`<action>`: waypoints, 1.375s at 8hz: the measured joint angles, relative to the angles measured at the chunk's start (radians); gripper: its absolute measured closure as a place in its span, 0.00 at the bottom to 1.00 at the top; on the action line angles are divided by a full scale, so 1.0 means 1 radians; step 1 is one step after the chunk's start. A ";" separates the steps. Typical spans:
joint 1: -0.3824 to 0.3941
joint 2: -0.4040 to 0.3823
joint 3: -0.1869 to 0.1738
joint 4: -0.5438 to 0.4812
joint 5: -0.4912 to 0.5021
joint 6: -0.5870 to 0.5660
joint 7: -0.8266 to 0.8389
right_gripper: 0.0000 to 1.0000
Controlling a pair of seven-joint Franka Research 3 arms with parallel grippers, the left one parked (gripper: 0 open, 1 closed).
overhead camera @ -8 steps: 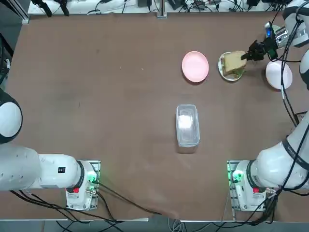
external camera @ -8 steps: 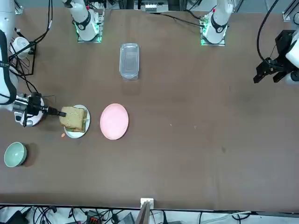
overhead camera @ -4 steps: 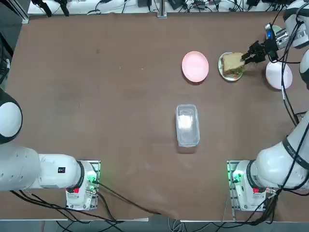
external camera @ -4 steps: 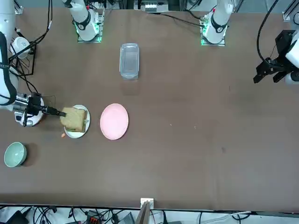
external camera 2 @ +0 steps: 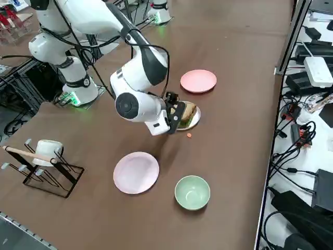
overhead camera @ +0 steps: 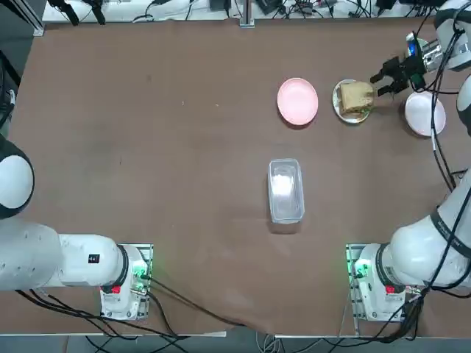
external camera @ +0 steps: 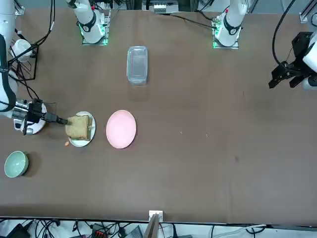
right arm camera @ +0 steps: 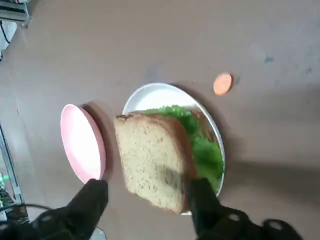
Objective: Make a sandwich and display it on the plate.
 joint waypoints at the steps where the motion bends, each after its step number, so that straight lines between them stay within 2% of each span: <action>1: -0.001 -0.001 0.000 0.033 -0.052 0.000 -0.001 0.00; 5: -0.006 -0.007 -0.001 0.229 -0.277 -0.035 0.021 0.00; 8: -0.004 -0.027 0.001 0.370 -0.318 -0.126 0.130 0.00; 11: 0.007 -0.092 0.004 0.406 -0.329 -0.159 0.246 0.00</action>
